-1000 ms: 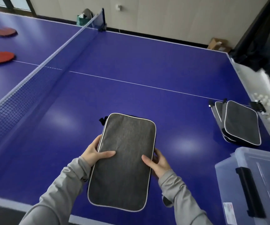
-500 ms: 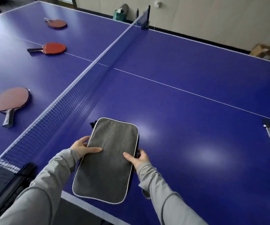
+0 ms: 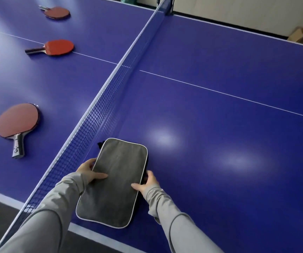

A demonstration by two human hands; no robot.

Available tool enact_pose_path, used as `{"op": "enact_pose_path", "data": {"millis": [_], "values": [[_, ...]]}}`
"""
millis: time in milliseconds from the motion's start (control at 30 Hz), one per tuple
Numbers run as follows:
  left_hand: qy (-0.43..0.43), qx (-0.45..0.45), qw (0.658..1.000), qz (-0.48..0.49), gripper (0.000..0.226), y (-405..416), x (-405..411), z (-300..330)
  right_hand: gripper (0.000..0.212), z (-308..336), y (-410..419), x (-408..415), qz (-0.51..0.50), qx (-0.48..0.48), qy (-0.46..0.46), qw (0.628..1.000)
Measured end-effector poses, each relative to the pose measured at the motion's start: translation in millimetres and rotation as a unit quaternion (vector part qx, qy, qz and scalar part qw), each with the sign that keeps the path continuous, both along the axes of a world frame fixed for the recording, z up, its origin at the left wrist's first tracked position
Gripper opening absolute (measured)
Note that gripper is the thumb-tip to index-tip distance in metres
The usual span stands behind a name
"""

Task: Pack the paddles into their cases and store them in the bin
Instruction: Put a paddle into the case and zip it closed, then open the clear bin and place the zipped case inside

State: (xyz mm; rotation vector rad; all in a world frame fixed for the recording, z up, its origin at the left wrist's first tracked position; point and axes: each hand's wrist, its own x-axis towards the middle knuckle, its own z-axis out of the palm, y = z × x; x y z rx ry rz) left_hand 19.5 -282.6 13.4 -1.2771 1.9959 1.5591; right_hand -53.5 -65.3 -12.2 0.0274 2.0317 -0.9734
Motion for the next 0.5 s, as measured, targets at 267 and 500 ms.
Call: {"op": "enact_pose_path", "data": {"millis": [267, 500], "values": [[0.005, -0.128, 0.988, -0.091, 0.089, -0.4, 5.1, -5.6, 0.081, 7.1, 1.8, 6.5, 0.063, 0.052, 0.065, 0.995], [0.031, -0.401, 0.827, -0.393, 0.071, 59.2, -27.6, 27.4, 0.064, 31.7, 35.8, 0.8, 0.148, 0.096, 0.218, 0.960]]}}
